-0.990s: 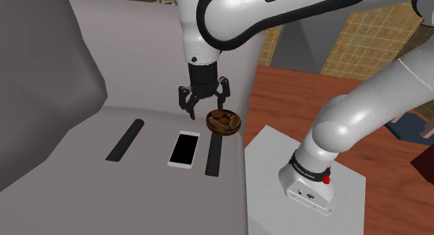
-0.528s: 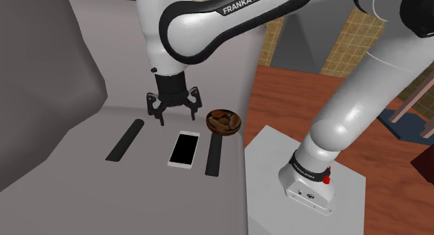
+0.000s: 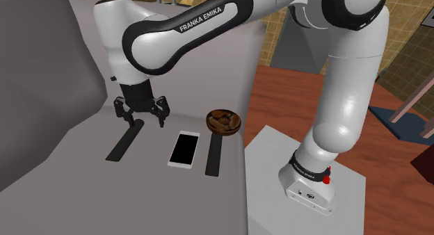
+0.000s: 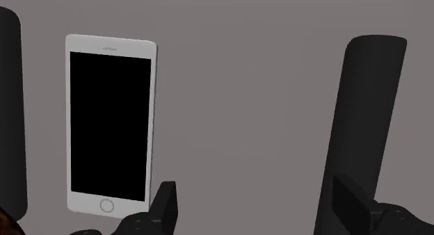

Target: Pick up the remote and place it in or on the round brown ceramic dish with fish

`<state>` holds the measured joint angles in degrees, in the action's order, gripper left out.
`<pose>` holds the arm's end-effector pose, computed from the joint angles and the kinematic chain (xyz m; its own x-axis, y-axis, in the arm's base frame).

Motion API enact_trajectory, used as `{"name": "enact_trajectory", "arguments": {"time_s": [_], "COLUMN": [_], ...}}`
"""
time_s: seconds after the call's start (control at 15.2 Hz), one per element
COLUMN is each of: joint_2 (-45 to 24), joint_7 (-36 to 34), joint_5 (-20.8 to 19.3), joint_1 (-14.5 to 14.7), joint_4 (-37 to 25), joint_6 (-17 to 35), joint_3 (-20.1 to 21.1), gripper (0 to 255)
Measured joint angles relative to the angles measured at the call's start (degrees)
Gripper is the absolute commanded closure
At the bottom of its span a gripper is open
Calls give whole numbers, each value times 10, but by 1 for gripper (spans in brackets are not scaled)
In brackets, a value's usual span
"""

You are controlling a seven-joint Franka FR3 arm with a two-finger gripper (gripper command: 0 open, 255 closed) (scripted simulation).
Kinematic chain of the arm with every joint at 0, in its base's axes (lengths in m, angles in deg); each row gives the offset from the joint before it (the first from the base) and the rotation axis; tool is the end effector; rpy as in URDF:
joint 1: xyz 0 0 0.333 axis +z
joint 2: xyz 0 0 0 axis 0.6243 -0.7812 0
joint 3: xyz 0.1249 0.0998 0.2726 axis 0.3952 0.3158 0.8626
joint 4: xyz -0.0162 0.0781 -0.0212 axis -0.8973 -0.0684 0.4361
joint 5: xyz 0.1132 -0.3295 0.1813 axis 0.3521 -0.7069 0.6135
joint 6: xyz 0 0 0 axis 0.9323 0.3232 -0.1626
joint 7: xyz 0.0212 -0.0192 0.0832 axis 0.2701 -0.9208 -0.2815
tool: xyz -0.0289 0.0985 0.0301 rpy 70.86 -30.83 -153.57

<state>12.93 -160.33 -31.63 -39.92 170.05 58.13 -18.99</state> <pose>0.4885 0.3541 0.3822 0.6432 -0.7647 -0.0392 -0.7579 -0.6432 0.1095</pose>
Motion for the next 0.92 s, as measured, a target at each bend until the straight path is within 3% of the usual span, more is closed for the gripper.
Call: {"name": "enact_trajectory", "arguments": {"time_s": [0.46, 0.92], "joint_2": [-156, -181], "joint_7": [-131, -149], "joint_5": [-84, -100], "joint_1": [86, 94], "joint_4": [-188, -175], "joint_6": [-41, -3], "joint_3": [-62, -74], "gripper": [0, 0]}}
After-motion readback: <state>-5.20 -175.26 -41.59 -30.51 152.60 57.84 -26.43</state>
